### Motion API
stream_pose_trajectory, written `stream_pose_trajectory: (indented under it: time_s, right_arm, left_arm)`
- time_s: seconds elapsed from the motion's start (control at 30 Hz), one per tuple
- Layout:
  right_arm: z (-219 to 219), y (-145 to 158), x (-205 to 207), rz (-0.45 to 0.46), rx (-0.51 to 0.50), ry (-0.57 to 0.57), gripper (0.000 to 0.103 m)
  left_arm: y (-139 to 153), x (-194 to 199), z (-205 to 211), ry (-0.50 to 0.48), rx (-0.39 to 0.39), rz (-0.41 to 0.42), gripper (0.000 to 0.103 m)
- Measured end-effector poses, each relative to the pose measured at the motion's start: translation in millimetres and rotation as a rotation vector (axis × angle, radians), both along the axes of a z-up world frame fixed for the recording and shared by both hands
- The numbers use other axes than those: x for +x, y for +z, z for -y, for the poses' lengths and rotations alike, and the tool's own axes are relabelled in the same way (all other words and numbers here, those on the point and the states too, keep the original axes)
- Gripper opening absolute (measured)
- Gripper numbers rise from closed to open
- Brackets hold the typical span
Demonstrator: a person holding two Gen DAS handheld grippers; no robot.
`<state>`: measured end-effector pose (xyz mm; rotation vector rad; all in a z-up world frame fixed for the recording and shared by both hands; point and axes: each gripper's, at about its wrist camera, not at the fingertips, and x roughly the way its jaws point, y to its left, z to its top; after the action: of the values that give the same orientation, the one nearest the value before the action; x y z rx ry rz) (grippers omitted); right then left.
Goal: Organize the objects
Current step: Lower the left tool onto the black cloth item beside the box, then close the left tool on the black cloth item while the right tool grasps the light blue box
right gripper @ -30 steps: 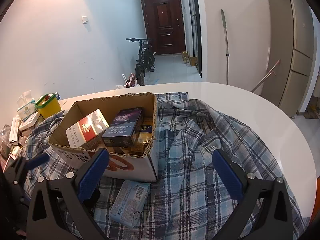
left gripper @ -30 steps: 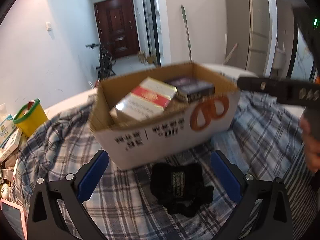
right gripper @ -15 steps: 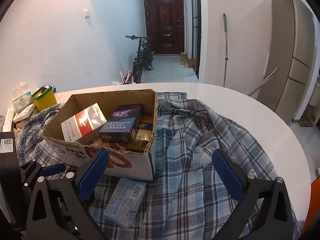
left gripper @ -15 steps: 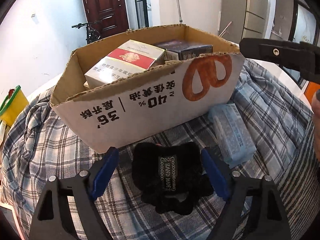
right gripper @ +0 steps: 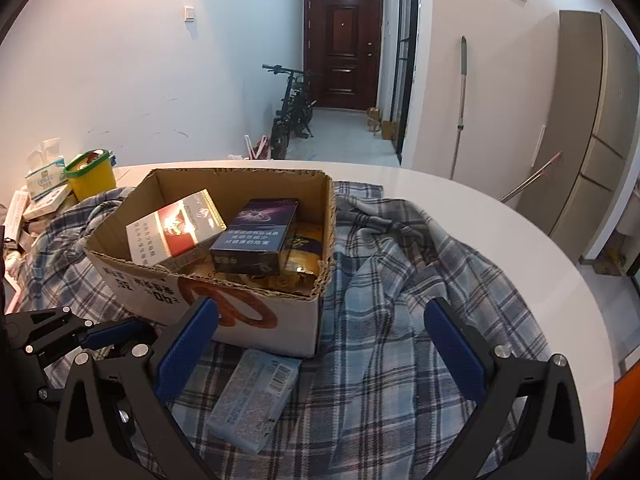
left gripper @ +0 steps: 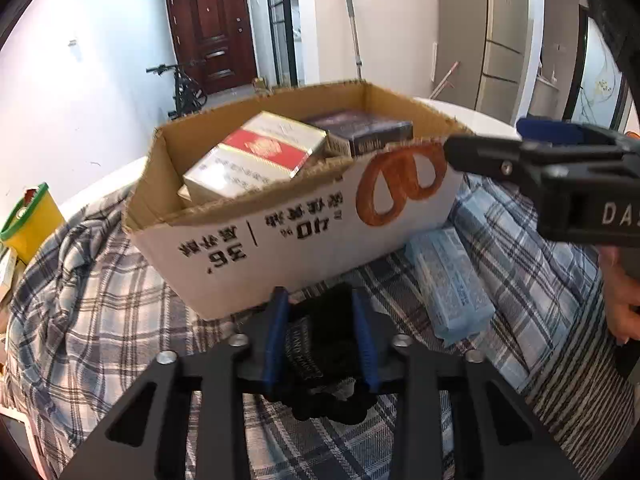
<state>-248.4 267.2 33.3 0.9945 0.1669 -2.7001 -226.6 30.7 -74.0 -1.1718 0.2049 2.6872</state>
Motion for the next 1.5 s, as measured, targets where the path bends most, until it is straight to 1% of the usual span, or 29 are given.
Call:
stream_pose_trajectory:
  time_s: [0.03, 0.1, 0.27, 0.3, 0.33, 0.37, 0.4, 0.43, 0.57, 0.67, 0.7, 0.73, 0.77, 0.83, 0.97, 1.07, 1.13, 1.2, 1.23, 1.3, 1.33, 1.37, 1.4, 1.43, 1.5]
  right_arm:
    - [-1, 0, -1, 0.010, -0.011, 0.005, 0.103]
    - [-1, -2, -2, 0.029, -0.034, 0.013, 0.103]
    - [0, -5, -4, 0.036, -0.036, 0.004, 0.103]
    - [0, -5, -4, 0.038, -0.037, 0.000, 0.103]
    - [-1, -6, -5, 0.041, -0.040, -0.002, 0.103]
    - [-2, -6, -6, 0.043, -0.042, -0.004, 0.103]
    - [-3, -6, -6, 0.045, -0.043, -0.006, 0.103]
    - [-3, -6, -6, 0.045, -0.044, -0.008, 0.103]
    - [-3, -5, -6, 0.041, -0.045, -0.005, 0.103]
    - [-2, -4, -5, 0.039, -0.043, 0.003, 0.103]
    - [-2, -4, -4, 0.038, -0.042, 0.005, 0.103]
    - [-1, -4, -3, 0.038, -0.041, 0.008, 0.103]
    - [-1, -4, -3, 0.036, -0.039, 0.010, 0.103]
    - [0, -3, -2, 0.033, -0.036, 0.011, 0.103]
    - [-1, -2, -1, 0.034, -0.045, 0.008, 0.103]
    - [-1, -2, -1, 0.034, -0.043, 0.010, 0.103]
    - [-1, -2, -1, 0.032, -0.040, 0.010, 0.103]
    - [0, -3, -1, 0.034, -0.038, 0.015, 0.102]
    - [1, -4, -1, 0.038, -0.040, 0.018, 0.100]
    - [1, -6, -3, 0.064, -0.059, 0.038, 0.088]
    - [1, -8, -5, 0.083, -0.071, 0.047, 0.086]
    - [1, -11, -7, 0.104, -0.082, 0.053, 0.080]
    - [1, -14, -8, 0.124, -0.090, 0.060, 0.074]
    - [2, -18, -9, 0.153, -0.103, 0.074, 0.071]
    - [5, -23, -11, 0.203, -0.128, 0.105, 0.062]
  left_arm:
    - [3, 2, 1, 0.004, 0.001, -0.013, 0.024]
    - [7, 3, 2, 0.005, 0.000, -0.028, 0.020]
    - [5, 2, -3, -0.002, -0.015, -0.016, 0.021]
    - [3, 2, -4, -0.003, -0.020, -0.010, 0.027]
    - [0, 2, -5, 0.002, -0.033, 0.007, 0.046]
    - [-4, 2, -7, 0.008, -0.047, 0.020, 0.060]
    - [-8, 0, -10, 0.015, -0.060, 0.035, 0.078]
    - [-11, -1, -10, 0.018, -0.064, 0.045, 0.079]
    - [-13, -3, -7, 0.039, -0.053, 0.066, 0.080]
    - [-19, -10, -2, 0.041, -0.016, 0.125, 0.079]
    - [-20, -10, -1, 0.036, 0.004, 0.138, 0.070]
    - [-20, -11, 1, 0.022, 0.033, 0.150, 0.058]
    - [-19, -11, 1, 0.020, 0.038, 0.150, 0.057]
    - [-16, -9, 2, 0.024, 0.031, 0.130, 0.054]
    - [-7, -2, 9, 0.021, 0.037, 0.056, 0.054]
    - [9, 8, 14, 0.033, 0.052, -0.031, 0.054]
    - [20, 15, 21, 0.060, 0.073, -0.090, 0.054]
    - [28, 19, 27, 0.084, 0.095, -0.131, 0.054]
    - [32, 21, 31, 0.094, 0.111, -0.143, 0.054]
    - [36, 20, 33, 0.093, 0.138, -0.139, 0.054]
    - [38, 21, 36, 0.087, 0.150, -0.134, 0.054]
    - [39, 22, 36, 0.086, 0.154, -0.137, 0.054]
    - [42, 22, 34, 0.085, 0.150, -0.144, 0.054]
    - [43, 22, 32, 0.082, 0.136, -0.158, 0.054]
    - [45, 24, 30, 0.081, 0.122, -0.174, 0.054]
